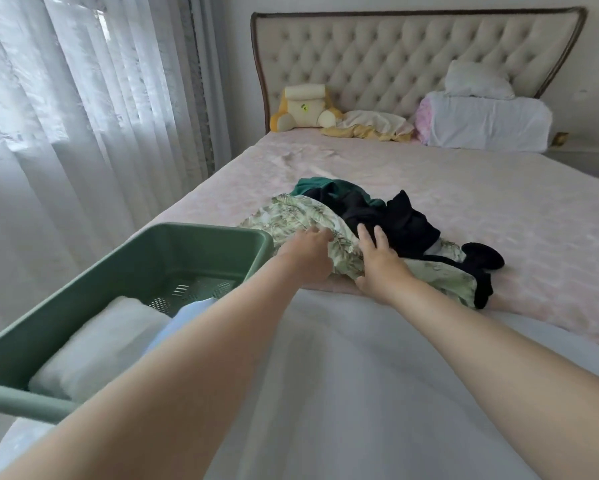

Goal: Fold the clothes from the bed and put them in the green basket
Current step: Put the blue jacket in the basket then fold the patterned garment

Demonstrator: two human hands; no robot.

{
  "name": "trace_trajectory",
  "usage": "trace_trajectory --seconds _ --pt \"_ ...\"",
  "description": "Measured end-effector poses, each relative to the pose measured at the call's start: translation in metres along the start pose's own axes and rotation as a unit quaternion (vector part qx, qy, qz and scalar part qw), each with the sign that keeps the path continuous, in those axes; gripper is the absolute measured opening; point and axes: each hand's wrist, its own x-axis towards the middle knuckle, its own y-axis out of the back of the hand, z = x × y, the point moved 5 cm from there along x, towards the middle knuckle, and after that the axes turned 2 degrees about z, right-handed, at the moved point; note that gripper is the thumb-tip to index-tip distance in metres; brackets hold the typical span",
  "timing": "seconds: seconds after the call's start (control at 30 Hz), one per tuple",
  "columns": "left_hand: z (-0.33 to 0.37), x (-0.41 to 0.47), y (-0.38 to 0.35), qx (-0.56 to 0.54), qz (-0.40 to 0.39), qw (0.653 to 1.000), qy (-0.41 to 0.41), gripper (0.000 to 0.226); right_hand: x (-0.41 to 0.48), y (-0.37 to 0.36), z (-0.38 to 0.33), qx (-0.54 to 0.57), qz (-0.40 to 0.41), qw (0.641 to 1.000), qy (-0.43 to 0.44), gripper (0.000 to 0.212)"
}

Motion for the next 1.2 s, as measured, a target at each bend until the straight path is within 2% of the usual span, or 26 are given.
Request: trace_trajectory --seconds 0.03,0.1,0.2,0.3,0.37,0.43,0.5,0.53,0.6,0.7,0.77,0.8,0.87,0.9,0.93,0.97,1.07,1.13,1.2 --pt "-0.002 0.006 -0.006 0.006 0.001 1.000 0.001 0.055 0.003 -0.002 0.004 0.001 0.001 1.000 -0.024 0.099" --pt "-0.006 0.015 -0.016 0.018 0.005 1.000 0.003 0.063 0.006 -0.005 0.012 0.003 0.024 0.999 -0.047 0.085" --pt "-0.012 0.023 -0.029 0.037 0.018 0.999 0.001 0.077 0.003 -0.006 0.015 0.004 0.081 0.996 -0.020 0.050" --pt "-0.010 0.023 -0.036 0.070 0.046 0.996 -0.016 0.088 -0.007 -0.002 0.018 0.057 0.166 0.984 0.022 0.036" --pt "-0.003 0.019 -0.034 0.090 0.053 0.994 -0.030 0.079 -0.018 0.009 0.020 0.160 0.206 0.965 0.037 0.030" --pt "0.005 0.010 -0.024 0.097 0.086 0.990 -0.049 0.060 -0.030 0.021 0.021 0.268 0.200 0.942 0.036 0.028" --pt "0.013 0.000 -0.016 0.079 0.125 0.986 -0.071 0.036 -0.039 0.030 0.023 0.368 0.155 0.917 0.016 0.020" --pt "0.017 -0.007 -0.015 0.062 0.131 0.986 -0.077 0.028 -0.043 0.032 0.023 0.413 0.127 0.902 0.005 0.022" --pt "0.024 -0.023 -0.015 0.010 0.103 0.993 -0.059 0.022 -0.055 0.035 0.022 0.458 0.074 0.886 -0.005 0.024" --pt "0.033 -0.052 -0.014 -0.030 0.056 0.998 -0.024 0.016 -0.083 0.034 0.018 0.421 0.023 0.906 0.028 0.033" --pt "0.038 -0.070 -0.015 -0.048 0.021 0.998 -0.025 0.014 -0.105 0.031 0.015 0.340 -0.028 0.939 0.044 0.030" --pt "0.042 -0.079 -0.016 -0.057 0.001 0.998 -0.031 0.011 -0.116 0.028 0.014 0.265 -0.064 0.961 0.052 0.028" --pt "0.048 -0.100 -0.018 -0.054 -0.038 0.997 -0.051 0.012 -0.138 0.020 0.012 0.064 -0.111 0.989 0.078 0.051" --pt "0.051 -0.112 -0.020 -0.048 -0.063 0.995 -0.058 0.016 -0.146 0.017 0.013 -0.008 -0.114 0.990 0.082 0.050" --pt "0.055 -0.125 -0.022 -0.043 -0.095 0.992 -0.064 0.019 -0.155 0.018 0.012 -0.045 -0.106 0.990 0.081 0.039" --pt "0.058 -0.139 -0.026 -0.042 -0.132 0.988 -0.067 0.021 -0.163 0.017 0.013 -0.058 -0.105 0.990 0.068 0.029" --pt "0.066 -0.181 -0.044 -0.044 -0.240 0.968 -0.063 0.024 -0.187 0.016 0.022 -0.095 -0.117 0.988 0.044 0.015" --pt "0.066 -0.202 -0.054 -0.034 -0.280 0.958 -0.057 0.032 -0.202 0.014 0.026 -0.105 -0.125 0.986 0.041 0.021" --pt "0.066 -0.216 -0.059 -0.031 -0.288 0.955 -0.062 0.042 -0.219 0.005 0.029 -0.107 -0.160 0.981 0.032 0.017"
